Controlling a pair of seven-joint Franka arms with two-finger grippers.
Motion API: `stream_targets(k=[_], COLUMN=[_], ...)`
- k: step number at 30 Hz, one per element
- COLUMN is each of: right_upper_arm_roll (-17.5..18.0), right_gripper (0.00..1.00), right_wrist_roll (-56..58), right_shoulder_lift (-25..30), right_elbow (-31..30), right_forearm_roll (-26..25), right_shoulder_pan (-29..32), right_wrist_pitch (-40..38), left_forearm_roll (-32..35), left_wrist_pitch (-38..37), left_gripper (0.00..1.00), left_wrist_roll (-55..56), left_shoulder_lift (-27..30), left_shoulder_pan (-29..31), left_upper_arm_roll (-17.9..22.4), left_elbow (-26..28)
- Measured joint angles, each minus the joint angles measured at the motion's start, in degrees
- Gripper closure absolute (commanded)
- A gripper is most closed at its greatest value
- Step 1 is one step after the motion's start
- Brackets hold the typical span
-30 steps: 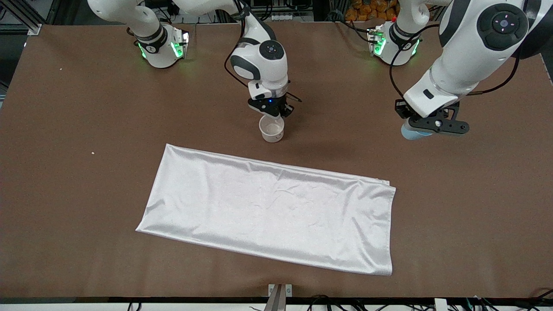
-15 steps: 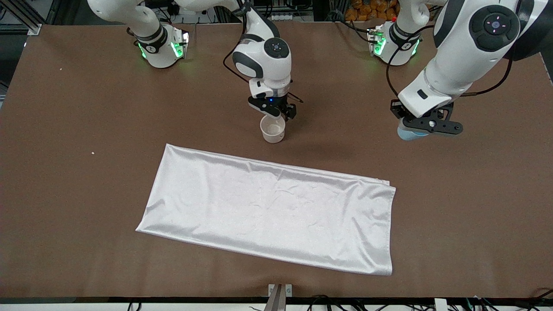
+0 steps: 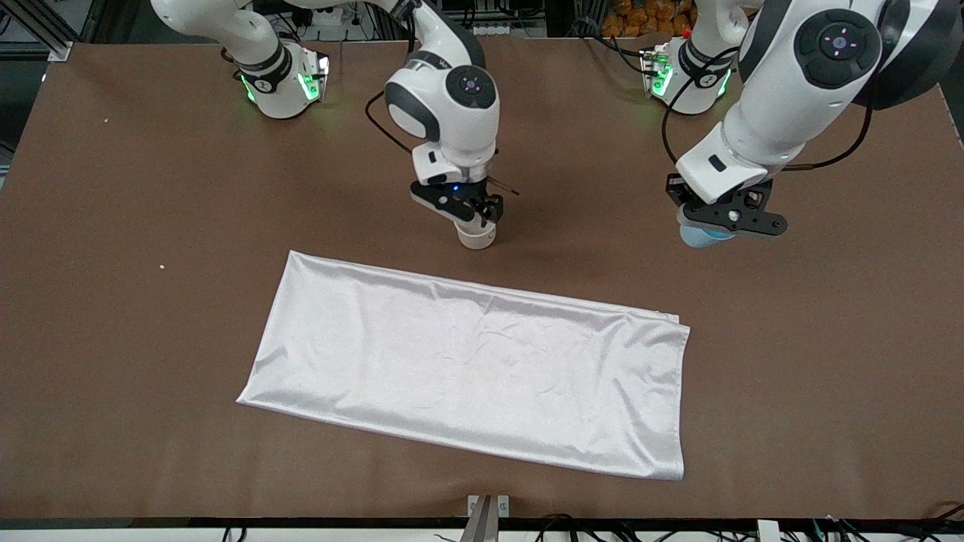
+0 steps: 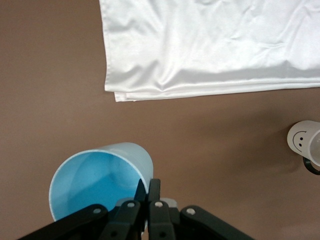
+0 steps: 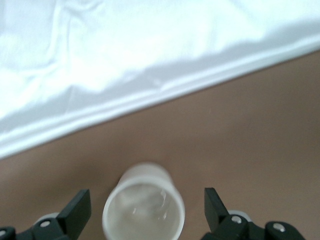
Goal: Place blue cup into white mug on table
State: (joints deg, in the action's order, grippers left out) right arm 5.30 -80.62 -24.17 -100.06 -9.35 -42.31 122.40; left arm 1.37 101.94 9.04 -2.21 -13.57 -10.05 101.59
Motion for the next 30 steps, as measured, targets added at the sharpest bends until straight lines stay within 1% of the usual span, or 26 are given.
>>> stream_targets(k=[5, 9, 11, 12, 17, 20, 25, 30], right_upper_arm_roll=[-0.3, -0.5, -0.5, -0.6, -0.6, -0.6, -0.5, -0.5], right_gripper=[0.0, 0.0, 0.0, 0.0, 0.0, 0.0, 0.0, 0.0], right_wrist_roll=[12.2, 24.3, 31.2, 37.0, 49.2, 55.9, 62.4, 63.4], right_shoulder_lift=[-0.1, -0.2, -0.3, -0.2, -0.3, -0.5, -0.5, 0.4], right_elbow=[-0.1, -0.1, -0.1, -0.1, -0.2, -0.4, -0.5, -0.3], right_forearm_roll=[0.1, 1.6, 2.9, 4.1, 5.8, 6.2, 6.7, 6.8], right_shoulder_pan=[8.3, 16.0, 20.2, 23.7, 31.1, 35.4, 39.9, 40.7], right_wrist_pitch=[-0.1, -0.1, -0.1, -0.2, -1.2, -1.7, -3.8, -7.3], left_forearm_roll=[0.0, -0.1, -0.1, -0.1, -0.1, 0.1, 1.5, 2.9], left_wrist_pitch=[0.6, 2.0, 2.7, 3.2, 4.4, 4.7, 5.5, 6.9], left_gripper=[1.0, 1.0, 1.0, 1.0, 1.0, 1.0, 1.0, 1.0], left_wrist_roll=[0.0, 0.8, 2.7, 4.6, 9.2, 13.0, 18.6, 24.4], left_shoulder_lift=[-1.9, -3.8, -4.8, -5.8, -8.3, -10.3, -13.6, -17.1], left_shoulder_pan=[-0.2, -0.2, -0.3, -0.4, -0.8, -2.1, -5.7, -9.2], left_upper_arm_roll=[-2.3, -5.5, -7.5, -9.2, -12.9, -14.3, -14.6, -14.6], left_elbow=[-0.9, -1.5, -1.7, -1.9, -2.9, -4.0, -6.0, -8.2])
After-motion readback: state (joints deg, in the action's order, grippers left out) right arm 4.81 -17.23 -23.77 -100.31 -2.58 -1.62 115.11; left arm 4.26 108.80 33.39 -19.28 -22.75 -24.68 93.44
